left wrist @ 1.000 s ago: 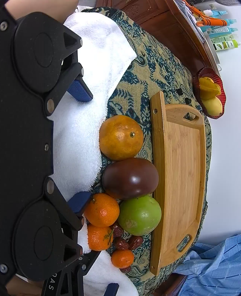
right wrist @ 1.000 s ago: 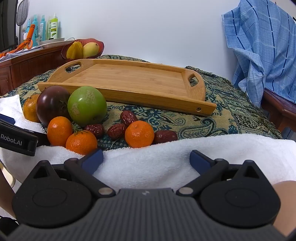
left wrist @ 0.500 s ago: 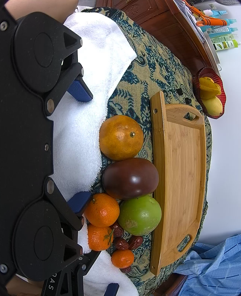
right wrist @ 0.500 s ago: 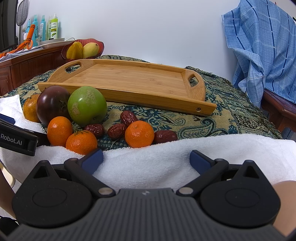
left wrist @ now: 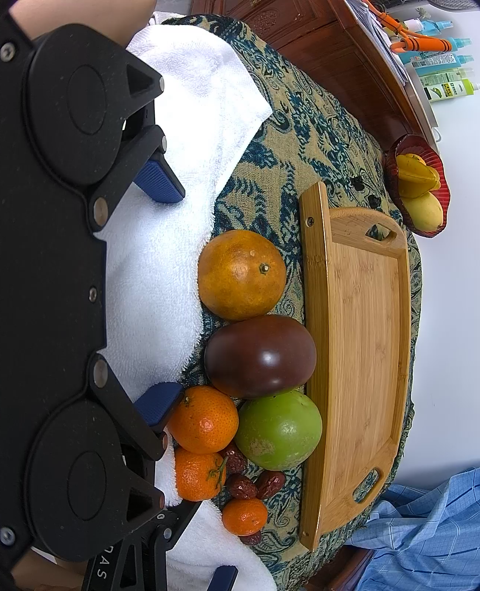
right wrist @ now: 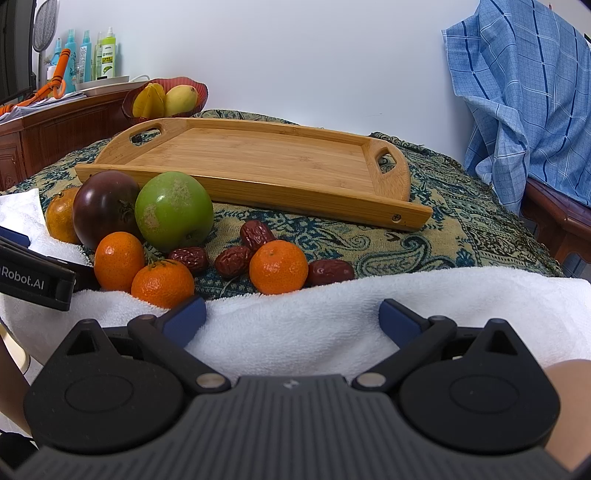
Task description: Organize fruits
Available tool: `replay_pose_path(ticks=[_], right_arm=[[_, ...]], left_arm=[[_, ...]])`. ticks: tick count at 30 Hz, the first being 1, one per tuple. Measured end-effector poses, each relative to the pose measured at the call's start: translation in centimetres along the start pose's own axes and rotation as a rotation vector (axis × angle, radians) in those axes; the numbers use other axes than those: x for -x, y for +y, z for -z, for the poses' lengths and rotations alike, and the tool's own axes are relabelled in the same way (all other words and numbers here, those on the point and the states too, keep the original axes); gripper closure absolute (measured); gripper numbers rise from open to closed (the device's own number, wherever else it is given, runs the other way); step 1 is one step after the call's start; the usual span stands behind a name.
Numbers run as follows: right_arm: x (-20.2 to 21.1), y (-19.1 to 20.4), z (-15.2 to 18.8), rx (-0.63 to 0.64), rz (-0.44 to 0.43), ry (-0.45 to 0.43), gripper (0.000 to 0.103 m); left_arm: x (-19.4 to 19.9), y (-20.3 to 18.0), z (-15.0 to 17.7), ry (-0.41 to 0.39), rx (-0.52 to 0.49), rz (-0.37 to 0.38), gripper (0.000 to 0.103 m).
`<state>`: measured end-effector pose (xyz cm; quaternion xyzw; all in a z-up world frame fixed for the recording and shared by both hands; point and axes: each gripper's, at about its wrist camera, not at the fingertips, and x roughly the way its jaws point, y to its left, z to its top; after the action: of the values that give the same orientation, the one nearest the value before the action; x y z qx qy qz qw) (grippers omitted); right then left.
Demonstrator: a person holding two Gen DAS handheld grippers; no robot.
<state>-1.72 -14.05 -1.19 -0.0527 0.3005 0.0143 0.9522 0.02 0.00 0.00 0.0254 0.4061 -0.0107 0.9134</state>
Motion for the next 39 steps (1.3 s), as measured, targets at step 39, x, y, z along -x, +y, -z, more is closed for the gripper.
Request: replay_pose_path(ticks=[39], right_arm=[[-0.05, 0.03, 0.29, -0.009, 0.003, -0.019, 0.000]], left_arm=[[0.19, 0.21, 0.46, -0.041, -0.021, 0.017, 0.000]])
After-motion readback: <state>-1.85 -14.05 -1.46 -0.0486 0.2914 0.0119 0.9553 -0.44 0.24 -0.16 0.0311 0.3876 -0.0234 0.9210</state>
